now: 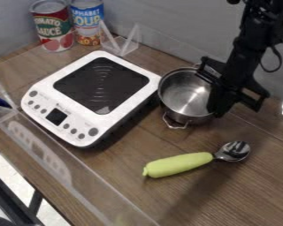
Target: Put silver pot on the white and black stove top
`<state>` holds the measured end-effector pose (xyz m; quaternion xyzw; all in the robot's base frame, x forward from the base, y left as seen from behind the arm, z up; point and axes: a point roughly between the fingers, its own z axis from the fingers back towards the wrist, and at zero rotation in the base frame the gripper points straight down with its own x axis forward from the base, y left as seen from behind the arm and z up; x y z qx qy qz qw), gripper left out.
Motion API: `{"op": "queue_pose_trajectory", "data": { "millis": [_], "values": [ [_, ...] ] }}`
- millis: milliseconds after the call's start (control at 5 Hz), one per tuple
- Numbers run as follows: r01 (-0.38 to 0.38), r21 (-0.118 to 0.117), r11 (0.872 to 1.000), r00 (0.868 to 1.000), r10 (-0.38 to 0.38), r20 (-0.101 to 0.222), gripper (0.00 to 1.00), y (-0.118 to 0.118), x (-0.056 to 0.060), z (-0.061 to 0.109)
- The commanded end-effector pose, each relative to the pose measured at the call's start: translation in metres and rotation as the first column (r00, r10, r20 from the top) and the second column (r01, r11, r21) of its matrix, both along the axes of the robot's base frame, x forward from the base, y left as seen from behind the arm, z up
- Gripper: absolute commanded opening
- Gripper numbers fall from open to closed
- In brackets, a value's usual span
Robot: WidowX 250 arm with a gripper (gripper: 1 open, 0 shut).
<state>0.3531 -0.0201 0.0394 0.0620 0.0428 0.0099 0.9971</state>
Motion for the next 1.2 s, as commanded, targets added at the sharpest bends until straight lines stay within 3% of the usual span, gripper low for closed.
{"op": "queue_pose_trajectory", "data": {
  "millis": [0,200,400,1000],
  "values": [
    [0.002,0.008,1.000,0.996,-0.003,0.092,1.00,0.012,0.020,0.012],
    [-0.012,0.016,1.000,0.995,0.010,0.096,0.00,0.018,0.018,0.025],
    [-0.020,0.016,1.000,0.995,0.018,0.094,0.00,0.023,0.016,0.028],
    [-0.041,-0.031,0.999,0.994,0.044,0.097,0.00,0.013,0.002,0.021]
  ]
}}
